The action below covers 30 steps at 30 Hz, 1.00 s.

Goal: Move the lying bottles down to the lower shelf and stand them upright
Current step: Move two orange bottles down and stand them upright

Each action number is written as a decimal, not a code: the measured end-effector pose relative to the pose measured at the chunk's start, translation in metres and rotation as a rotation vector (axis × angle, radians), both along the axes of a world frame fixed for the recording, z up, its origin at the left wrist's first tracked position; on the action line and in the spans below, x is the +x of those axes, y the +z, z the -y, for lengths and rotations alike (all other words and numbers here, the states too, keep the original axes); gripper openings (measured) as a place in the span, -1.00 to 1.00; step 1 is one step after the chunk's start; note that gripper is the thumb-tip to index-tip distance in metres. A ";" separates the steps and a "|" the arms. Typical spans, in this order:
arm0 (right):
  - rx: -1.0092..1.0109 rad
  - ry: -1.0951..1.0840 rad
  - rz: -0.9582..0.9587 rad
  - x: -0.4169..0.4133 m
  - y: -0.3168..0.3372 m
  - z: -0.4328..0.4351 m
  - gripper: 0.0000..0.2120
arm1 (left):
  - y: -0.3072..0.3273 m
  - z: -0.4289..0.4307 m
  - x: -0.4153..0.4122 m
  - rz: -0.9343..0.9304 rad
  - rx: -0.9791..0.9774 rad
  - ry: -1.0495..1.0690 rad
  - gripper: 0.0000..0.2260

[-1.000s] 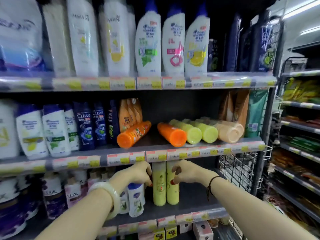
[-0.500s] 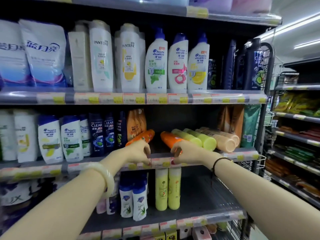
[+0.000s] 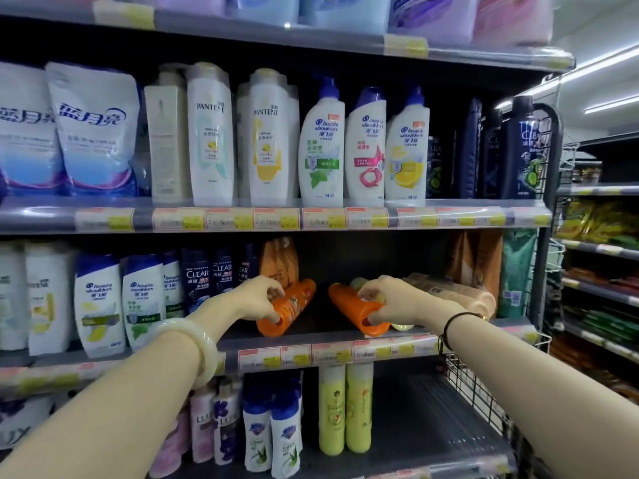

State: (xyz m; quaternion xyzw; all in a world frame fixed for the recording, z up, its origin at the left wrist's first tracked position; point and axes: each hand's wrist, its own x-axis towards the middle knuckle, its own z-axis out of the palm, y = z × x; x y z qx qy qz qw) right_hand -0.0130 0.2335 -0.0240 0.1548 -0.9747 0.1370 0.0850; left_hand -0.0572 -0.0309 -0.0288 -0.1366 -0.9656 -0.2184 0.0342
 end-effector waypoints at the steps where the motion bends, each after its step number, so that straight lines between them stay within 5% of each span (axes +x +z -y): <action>1: -0.001 -0.002 0.009 -0.001 0.000 0.001 -0.46 | -0.002 0.002 -0.002 0.002 0.001 -0.006 -0.45; 21: -0.044 -0.106 0.030 -0.025 -0.027 -0.006 -0.33 | -0.035 -0.003 -0.040 0.099 0.274 -0.141 -0.45; 30: -0.320 -0.052 0.047 -0.021 -0.039 0.000 -0.47 | -0.043 -0.028 -0.035 0.049 0.296 -0.170 -0.49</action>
